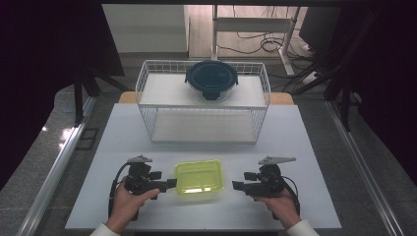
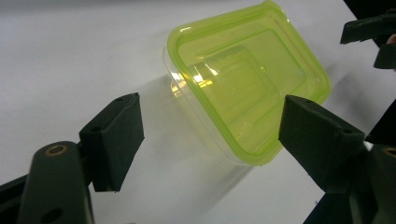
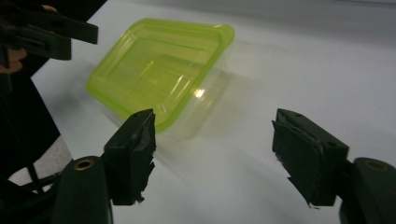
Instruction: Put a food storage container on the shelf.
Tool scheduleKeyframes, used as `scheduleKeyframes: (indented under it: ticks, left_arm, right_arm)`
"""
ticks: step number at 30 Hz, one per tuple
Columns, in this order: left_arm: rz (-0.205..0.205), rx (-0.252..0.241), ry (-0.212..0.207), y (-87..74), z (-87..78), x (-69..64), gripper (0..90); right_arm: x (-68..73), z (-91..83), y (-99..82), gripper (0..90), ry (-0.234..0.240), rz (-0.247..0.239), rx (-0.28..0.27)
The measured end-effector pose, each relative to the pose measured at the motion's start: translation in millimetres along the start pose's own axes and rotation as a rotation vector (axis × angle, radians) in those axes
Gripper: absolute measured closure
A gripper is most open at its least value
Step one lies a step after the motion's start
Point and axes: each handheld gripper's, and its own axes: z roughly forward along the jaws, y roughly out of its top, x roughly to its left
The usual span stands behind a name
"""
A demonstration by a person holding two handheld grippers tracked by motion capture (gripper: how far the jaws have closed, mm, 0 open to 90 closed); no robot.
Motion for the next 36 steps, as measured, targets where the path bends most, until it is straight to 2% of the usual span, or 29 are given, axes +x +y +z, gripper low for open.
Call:
scheduleKeyframes:
  ticks: [3, 7, 13, 19, 23, 26, 30, 36]
  left_arm:
    - [-0.005, 0.009, -0.019, 0.4, 3.4, 2.0, 24.0]
    - [-0.056, 0.020, -0.074, 1.3, 7.4, 9.0, 28.7]
    - [-0.102, 0.014, -0.098, 4.0, 13.0, 15.7, 33.3]
    - [-0.159, 0.020, -0.147, 4.9, 20.3, 22.5, 39.1]
    - [-0.194, 0.013, -0.175, 3.8, 21.2, 27.1, 43.3]
    - [-0.202, 0.020, -0.182, 2.7, 23.3, 29.2, 46.9]
    - [-0.211, 0.033, -0.189, 1.4, 25.7, 30.1, 52.7]
    - [-0.259, 0.051, -0.237, -1.3, 30.0, 32.7, 64.6]
  right_arm:
    - [0.1, 5.3, 2.4, 31.9, 0.032, 0.030, 0.007]
    - [0.4, 15.5, 5.5, 33.5, 0.062, 0.061, 0.030]
    - [-2.7, 27.1, 11.0, 36.3, 0.069, 0.092, 0.045]
    - [-8.3, 40.5, 15.7, 41.3, 0.097, 0.149, 0.064]
    - [-10.8, 49.5, 18.0, 43.1, 0.110, 0.168, 0.076]
    - [-13.2, 54.1, 19.0, 45.3, 0.119, 0.193, 0.080]
    - [-15.8, 58.3, 18.6, 50.1, 0.136, 0.219, 0.083]
    - [-19.3, 60.6, 17.1, 61.8, 0.175, 0.258, 0.081]
